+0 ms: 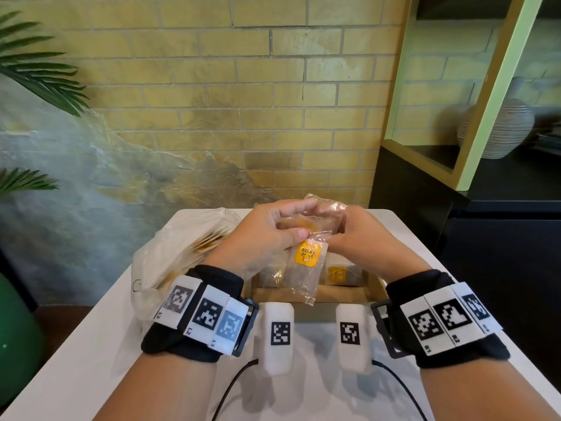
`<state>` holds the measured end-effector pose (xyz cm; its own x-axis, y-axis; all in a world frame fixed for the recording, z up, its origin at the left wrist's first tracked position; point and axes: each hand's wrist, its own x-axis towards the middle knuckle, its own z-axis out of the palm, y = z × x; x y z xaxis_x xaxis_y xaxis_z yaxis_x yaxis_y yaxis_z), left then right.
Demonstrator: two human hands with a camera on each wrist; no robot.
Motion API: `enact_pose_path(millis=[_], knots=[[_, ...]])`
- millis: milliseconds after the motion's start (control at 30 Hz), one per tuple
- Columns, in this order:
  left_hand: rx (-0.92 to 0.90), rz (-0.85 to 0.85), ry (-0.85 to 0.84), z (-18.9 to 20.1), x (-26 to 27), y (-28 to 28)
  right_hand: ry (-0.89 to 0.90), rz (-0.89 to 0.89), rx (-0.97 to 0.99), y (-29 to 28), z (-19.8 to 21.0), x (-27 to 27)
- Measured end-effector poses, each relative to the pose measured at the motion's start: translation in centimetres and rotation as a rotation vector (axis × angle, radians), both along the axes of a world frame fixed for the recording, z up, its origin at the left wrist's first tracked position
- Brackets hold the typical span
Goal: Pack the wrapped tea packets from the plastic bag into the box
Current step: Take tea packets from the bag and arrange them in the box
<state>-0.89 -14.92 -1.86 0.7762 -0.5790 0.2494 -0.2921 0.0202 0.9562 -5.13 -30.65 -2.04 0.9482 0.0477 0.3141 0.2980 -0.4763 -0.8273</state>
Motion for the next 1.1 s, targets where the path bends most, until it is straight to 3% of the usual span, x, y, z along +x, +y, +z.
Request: enact_pose_path(millis=[133,367,667,867,1100], knots=[[-0.023,0.158,-0.076,-0.4,0.9,-0.1,-0.046,-0.064,0.047,-0.6,0.1,0.1],[0.058,0.287,-0.057,-1.4,1.2,-0.5,0.043,-0.095,0.013,-1.6,-0.3,0.3],[0.22,0.316,0.158,-2.6,2.1,-1.0,0.183,-0.142,0.022,-3.0,-0.9,0.3],[0.266,0.302,0.171,-2.7,2.1,-0.9,0.328,-0.111,-0.156,-3.6,-1.2,0.4],[0.465,0.197,0.148,-2.4,1.5,-0.4,0.489,-0.06,-0.362,-4.2,-1.3,0.2]])
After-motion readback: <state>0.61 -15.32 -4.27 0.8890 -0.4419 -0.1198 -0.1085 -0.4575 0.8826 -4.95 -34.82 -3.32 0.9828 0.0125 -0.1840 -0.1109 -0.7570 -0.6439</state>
